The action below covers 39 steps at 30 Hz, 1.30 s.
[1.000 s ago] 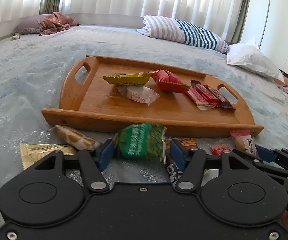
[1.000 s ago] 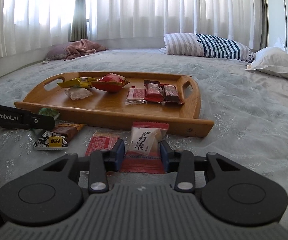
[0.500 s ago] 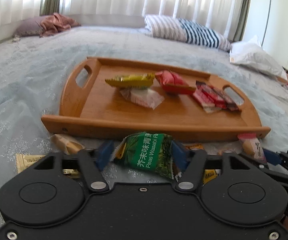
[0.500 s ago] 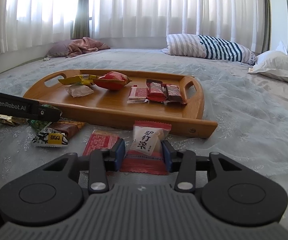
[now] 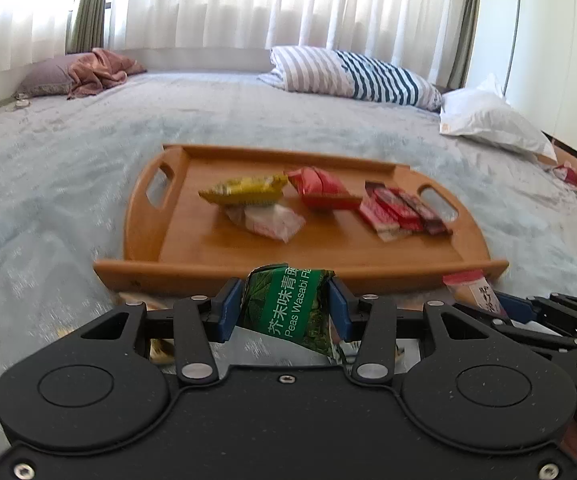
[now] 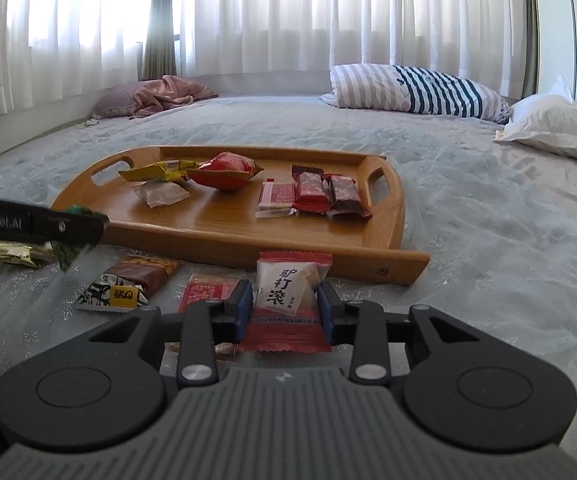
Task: Organize snacks
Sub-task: 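Grasp the green pea wasabi bag with the left gripper while the right grasps a white-red printed packet, then carry both packets over the wooden tray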
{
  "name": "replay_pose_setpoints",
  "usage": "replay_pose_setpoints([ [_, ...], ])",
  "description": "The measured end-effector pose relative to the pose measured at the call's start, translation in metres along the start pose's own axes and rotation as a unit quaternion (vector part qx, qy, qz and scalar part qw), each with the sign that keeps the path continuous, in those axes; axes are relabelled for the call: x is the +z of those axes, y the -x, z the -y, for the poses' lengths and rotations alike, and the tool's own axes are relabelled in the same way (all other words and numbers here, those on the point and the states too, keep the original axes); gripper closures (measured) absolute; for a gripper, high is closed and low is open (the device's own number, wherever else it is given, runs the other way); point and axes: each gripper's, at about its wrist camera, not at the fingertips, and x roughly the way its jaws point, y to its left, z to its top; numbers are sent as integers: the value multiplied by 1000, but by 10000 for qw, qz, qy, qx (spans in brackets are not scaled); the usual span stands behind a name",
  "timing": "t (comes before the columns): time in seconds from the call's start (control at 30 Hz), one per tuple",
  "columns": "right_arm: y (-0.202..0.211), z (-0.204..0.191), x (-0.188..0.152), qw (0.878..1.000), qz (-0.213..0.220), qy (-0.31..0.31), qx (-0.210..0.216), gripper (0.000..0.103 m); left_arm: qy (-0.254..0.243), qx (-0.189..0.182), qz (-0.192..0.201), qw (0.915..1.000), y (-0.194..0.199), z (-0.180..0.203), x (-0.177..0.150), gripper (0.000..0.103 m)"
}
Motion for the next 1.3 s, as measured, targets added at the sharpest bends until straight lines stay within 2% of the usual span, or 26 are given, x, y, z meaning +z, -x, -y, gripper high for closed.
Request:
replay_pose_setpoints([
  [0.33, 4, 2, 30, 9996, 273, -1, -70, 64, 110, 144, 132, 9997, -3, -16, 28, 59],
  [0.5, -7, 6, 42, 9998, 173, -98, -23, 64, 112, 259, 148, 9995, -12, -24, 40, 59],
  [0.7, -25, 4, 44, 9993, -62, -259, 252, 63, 271, 304, -1, 9992, -30, -35, 49, 59],
  [1.03, -49, -8, 58, 9977, -113, -438, 509, 63, 273, 534, -124, 9981, -59, -37, 52, 59],
  [1.3, -73, -22, 62, 9979, -220, -334, 508, 63, 323, 660, -218, 9971, -79, -40, 53, 59],
])
